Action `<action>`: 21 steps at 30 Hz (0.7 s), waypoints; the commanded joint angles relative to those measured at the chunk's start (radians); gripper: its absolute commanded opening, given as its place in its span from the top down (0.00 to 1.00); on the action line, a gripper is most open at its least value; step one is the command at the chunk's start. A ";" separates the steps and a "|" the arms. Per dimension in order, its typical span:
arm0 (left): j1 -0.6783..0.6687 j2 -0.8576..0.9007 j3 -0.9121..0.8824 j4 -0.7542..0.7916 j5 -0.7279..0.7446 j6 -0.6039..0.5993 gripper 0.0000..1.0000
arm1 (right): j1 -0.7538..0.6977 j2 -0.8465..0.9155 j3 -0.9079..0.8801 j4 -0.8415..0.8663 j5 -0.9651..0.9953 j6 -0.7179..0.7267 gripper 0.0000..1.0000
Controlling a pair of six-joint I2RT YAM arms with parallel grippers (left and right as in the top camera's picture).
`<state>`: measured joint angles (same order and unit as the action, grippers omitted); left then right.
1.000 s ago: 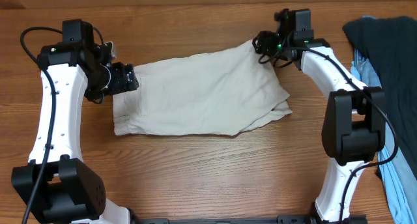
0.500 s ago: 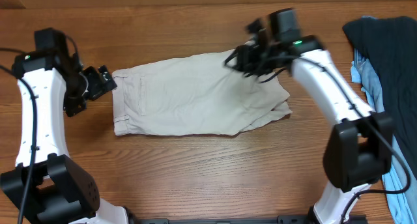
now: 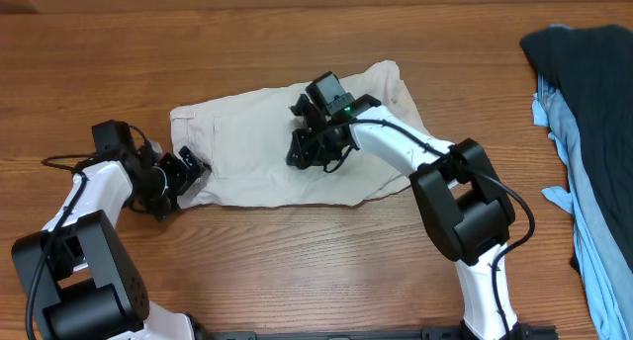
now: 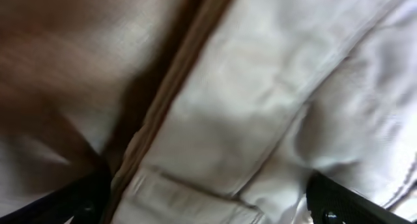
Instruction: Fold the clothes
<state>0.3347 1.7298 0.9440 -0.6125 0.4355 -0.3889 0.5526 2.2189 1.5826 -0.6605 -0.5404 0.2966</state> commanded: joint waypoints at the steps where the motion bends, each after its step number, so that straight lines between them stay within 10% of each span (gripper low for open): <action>1: 0.000 0.017 -0.028 0.050 0.095 0.237 0.00 | -0.047 0.005 0.000 -0.015 0.016 0.019 0.79; 10: 0.000 0.052 -0.027 0.201 0.030 0.351 0.00 | -0.055 0.005 0.000 -0.056 0.016 0.019 0.78; 18: -0.002 0.340 -0.027 0.369 0.407 0.450 0.02 | -0.055 0.005 0.000 -0.087 0.016 0.018 0.77; 21: -0.002 0.375 -0.027 0.406 0.447 0.449 0.22 | -0.055 0.005 0.000 -0.094 0.016 0.018 0.77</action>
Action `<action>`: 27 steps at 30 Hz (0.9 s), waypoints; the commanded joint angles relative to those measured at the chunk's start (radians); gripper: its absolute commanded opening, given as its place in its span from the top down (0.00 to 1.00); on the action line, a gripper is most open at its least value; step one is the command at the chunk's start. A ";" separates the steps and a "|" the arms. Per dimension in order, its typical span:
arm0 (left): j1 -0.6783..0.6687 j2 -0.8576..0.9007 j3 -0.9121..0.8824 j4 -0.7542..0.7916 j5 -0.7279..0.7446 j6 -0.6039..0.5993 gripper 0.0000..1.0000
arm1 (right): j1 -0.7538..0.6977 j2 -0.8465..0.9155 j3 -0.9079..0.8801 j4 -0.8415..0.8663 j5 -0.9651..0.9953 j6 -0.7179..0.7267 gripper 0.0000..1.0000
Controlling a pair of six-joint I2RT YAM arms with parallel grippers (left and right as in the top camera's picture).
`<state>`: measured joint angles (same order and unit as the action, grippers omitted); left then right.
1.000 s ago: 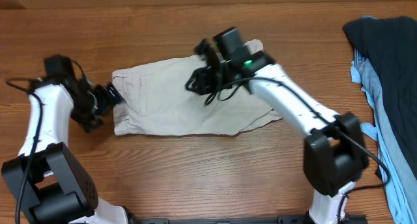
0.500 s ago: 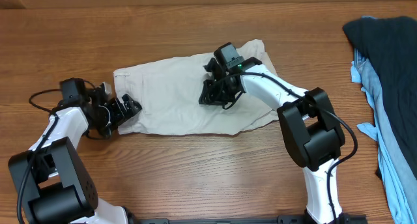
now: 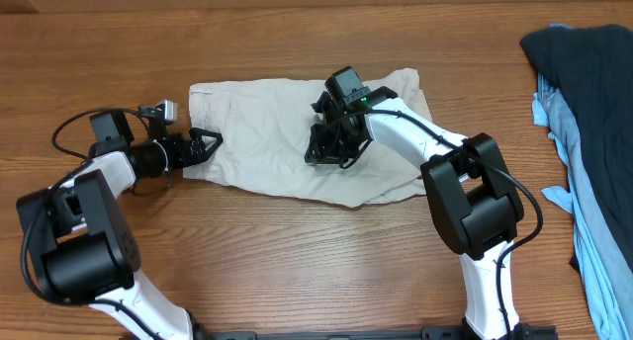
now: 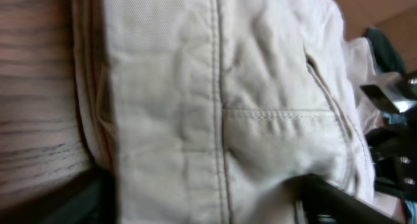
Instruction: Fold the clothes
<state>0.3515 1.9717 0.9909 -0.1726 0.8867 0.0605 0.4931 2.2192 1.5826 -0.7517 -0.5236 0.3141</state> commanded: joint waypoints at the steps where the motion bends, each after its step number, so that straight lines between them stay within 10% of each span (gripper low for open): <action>1: -0.018 0.133 -0.074 -0.030 -0.002 0.000 0.27 | 0.005 0.005 0.000 -0.003 0.000 0.001 0.77; 5: 0.000 0.125 -0.065 -0.044 0.040 -0.001 0.70 | 0.005 0.005 0.000 -0.007 -0.001 0.000 0.77; 8: 0.048 0.119 -0.050 -0.080 0.091 -0.016 0.73 | 0.005 -0.002 0.003 -0.022 -0.032 -0.039 0.78; 16: 0.187 -0.075 -0.039 -0.196 0.165 -0.015 0.71 | 0.047 -0.199 0.095 0.013 -0.081 -0.060 0.70; 20: 0.182 -0.190 -0.039 -0.249 0.144 -0.015 0.68 | 0.108 -0.183 0.100 0.066 -0.123 -0.022 0.84; 27: 0.186 -0.249 -0.039 -0.359 -0.133 -0.028 0.26 | 0.209 -0.103 0.099 0.109 -0.122 -0.026 0.84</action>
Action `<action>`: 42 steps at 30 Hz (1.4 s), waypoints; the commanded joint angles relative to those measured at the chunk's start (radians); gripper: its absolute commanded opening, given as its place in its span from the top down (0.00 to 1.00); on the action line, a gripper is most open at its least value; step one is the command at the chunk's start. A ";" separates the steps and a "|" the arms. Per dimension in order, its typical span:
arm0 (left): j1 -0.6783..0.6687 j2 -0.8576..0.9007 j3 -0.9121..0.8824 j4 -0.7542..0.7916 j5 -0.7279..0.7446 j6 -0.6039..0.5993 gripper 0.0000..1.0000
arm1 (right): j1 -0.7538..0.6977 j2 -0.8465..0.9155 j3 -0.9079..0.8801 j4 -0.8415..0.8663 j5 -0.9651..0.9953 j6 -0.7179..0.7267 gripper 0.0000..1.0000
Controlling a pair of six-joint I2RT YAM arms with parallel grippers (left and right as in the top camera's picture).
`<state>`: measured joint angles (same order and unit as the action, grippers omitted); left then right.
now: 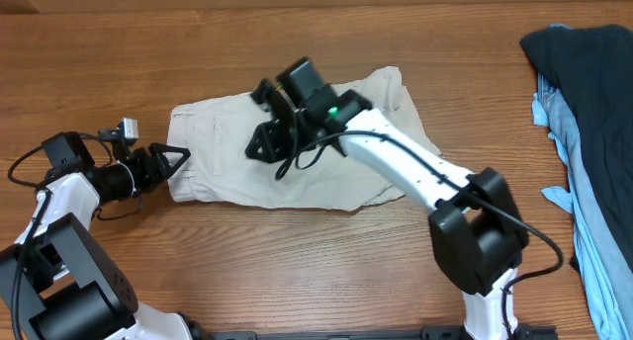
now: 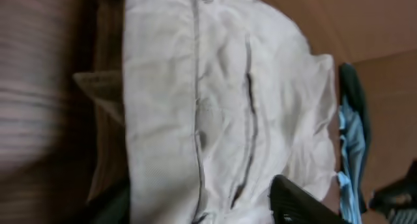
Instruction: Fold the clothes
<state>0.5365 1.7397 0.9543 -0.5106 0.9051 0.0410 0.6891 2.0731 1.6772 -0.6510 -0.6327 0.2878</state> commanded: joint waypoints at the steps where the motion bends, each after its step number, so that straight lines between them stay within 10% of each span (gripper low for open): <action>1: 0.001 -0.018 -0.002 -0.021 -0.204 -0.034 0.23 | 0.018 0.047 0.005 0.014 -0.014 0.001 0.83; 11: -0.002 0.000 -0.003 0.000 -0.363 -0.078 0.07 | 0.040 0.194 -0.001 0.069 0.045 0.089 0.87; 28: -0.138 0.446 -0.002 0.190 -0.176 0.077 0.05 | 0.038 0.227 -0.002 0.029 0.055 0.110 0.86; 31: -0.146 0.447 -0.002 0.191 -0.175 0.075 0.16 | 0.038 0.227 -0.002 0.029 0.055 0.110 0.86; 37: -0.130 0.438 0.011 0.152 -0.160 0.040 0.96 | 0.038 0.227 -0.002 0.023 0.055 0.110 0.86; 42: -0.060 0.327 0.129 -0.122 -0.158 0.067 0.96 | 0.034 0.222 0.001 0.004 0.055 0.101 0.91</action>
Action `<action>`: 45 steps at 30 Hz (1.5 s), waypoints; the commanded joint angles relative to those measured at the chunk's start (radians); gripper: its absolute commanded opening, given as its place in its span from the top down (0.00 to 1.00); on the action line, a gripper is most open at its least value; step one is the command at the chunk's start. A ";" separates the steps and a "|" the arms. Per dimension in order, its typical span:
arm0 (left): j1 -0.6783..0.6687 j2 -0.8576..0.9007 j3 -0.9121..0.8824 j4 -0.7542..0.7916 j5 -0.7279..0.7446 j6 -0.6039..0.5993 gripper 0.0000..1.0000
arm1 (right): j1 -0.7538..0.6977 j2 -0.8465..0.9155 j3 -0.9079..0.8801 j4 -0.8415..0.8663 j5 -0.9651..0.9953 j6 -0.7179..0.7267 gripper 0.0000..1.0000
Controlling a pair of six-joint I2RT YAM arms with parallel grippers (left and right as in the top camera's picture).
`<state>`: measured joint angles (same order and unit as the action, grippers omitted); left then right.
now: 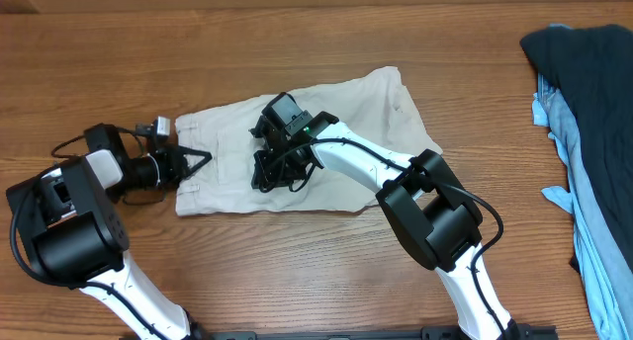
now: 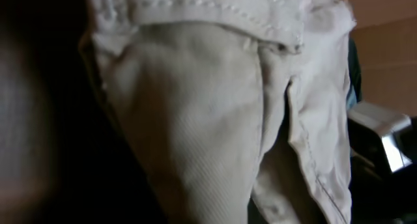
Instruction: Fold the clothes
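Note:
Beige shorts (image 1: 336, 132) lie spread across the middle of the table. My left gripper (image 1: 194, 161) is at their left edge, at the waistband. In the left wrist view bunched beige cloth (image 2: 215, 120) fills the frame right up to the camera and hides the fingers, so the jaws look closed on it. My right gripper (image 1: 271, 170) points down onto the left-middle of the shorts. Its fingers press into the fabric, and from overhead I cannot tell whether they are open or shut.
A heap of dark and light-blue clothes (image 1: 584, 113) lies at the right edge of the table. Bare wooden tabletop (image 1: 326, 271) stretches in front of the shorts. The right arm (image 1: 435, 207) reaches over the near side of the shorts.
The left gripper has moved right, from just off the waistband onto the shorts' left edge. The right gripper has come down and nearer on the fabric. The left part of the shorts now lies narrower.
First the left gripper was at the lower-left corner and the right gripper mid-cloth. The shorts then lay shifted to the right with both grippers on them. Later they lay back to the left, with the right gripper further left on the cloth. Now both grippers bear on the left half.

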<state>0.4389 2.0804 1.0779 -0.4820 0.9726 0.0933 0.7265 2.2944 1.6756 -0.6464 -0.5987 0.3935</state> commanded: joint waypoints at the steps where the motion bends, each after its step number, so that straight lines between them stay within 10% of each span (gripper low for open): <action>1: 0.050 -0.053 0.031 -0.208 -0.226 0.027 0.96 | -0.010 -0.010 0.002 -0.012 0.021 -0.004 0.92; 17: -0.220 -0.427 0.543 -0.780 -0.740 -0.031 0.96 | -0.247 -0.377 0.015 -0.190 0.232 -0.095 0.92; 37: -0.726 -0.386 0.648 -0.665 -1.032 -0.657 0.96 | -0.592 -0.436 0.007 -0.515 0.311 -0.086 0.91; 45: -0.783 -0.276 0.649 -0.662 -1.055 -0.682 0.96 | -0.632 -0.429 -0.101 -0.448 0.336 -0.074 0.91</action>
<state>-0.3439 1.7939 1.6920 -1.1332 -0.0544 -0.5674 0.1040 1.8542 1.6234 -1.1263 -0.2821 0.3138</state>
